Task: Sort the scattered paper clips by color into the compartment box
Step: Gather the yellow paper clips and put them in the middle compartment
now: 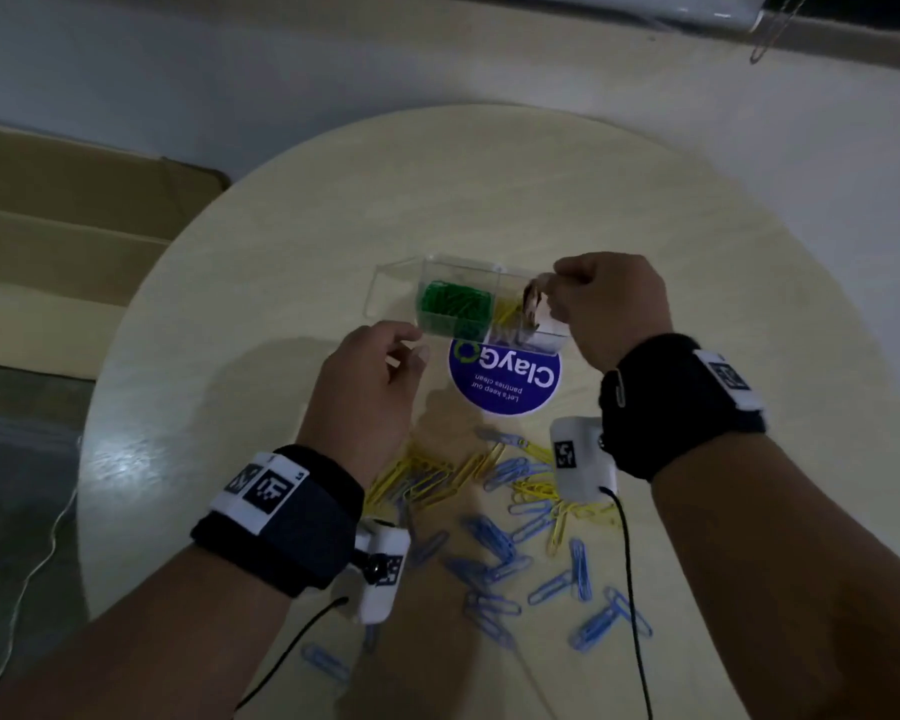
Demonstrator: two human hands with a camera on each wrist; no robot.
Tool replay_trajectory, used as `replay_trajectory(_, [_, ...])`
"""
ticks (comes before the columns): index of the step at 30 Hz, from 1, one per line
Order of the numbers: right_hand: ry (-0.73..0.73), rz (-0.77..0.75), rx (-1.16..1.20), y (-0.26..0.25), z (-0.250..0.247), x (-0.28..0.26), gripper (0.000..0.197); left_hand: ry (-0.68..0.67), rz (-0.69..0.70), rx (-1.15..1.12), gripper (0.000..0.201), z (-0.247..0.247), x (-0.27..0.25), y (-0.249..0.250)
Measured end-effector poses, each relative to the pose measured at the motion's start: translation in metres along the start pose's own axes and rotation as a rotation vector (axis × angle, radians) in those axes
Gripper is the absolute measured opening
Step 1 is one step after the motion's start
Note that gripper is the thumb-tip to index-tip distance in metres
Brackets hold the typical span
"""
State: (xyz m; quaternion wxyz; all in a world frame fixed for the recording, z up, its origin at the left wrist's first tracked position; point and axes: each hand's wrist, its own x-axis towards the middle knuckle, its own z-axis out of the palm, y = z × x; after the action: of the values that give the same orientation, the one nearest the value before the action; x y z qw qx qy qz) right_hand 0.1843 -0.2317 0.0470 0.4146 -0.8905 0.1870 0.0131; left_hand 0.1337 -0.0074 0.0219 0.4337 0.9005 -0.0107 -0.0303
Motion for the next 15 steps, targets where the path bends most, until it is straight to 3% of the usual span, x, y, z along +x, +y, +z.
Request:
replay_trajectory(3, [0.044,-0.029,0.066,0.017,-0.007,-0.037,0.032,-0.151,0.097,0.118,0.020,-0.010,-0.024,-0.019])
replay_trajectory(7, [-0.045,-0.171,-0.234,0.053,0.004,-0.115,0.026,-0.434,0.335,0.439,0.039,-0.014,-0.065,-0.051])
replay_trajectory(10, [-0.249,-0.349,-0.467,0.086,0.031,-0.166,0.053,-0.557,0.430,0.590,0.056,-0.009,-0.096,-0.069])
replay_trajectory(12, [-0.401,-0.338,-0.604,0.098,0.043,-0.191,0.076,-0.600,0.453,0.632,0.062,-0.007,-0.114,-0.075])
replay_trajectory(15, [-0.502,-0.308,-0.700,0.102,0.045,-0.218,0.083,-0.604,0.450,0.663,0.058,-0.012,-0.131,-0.076])
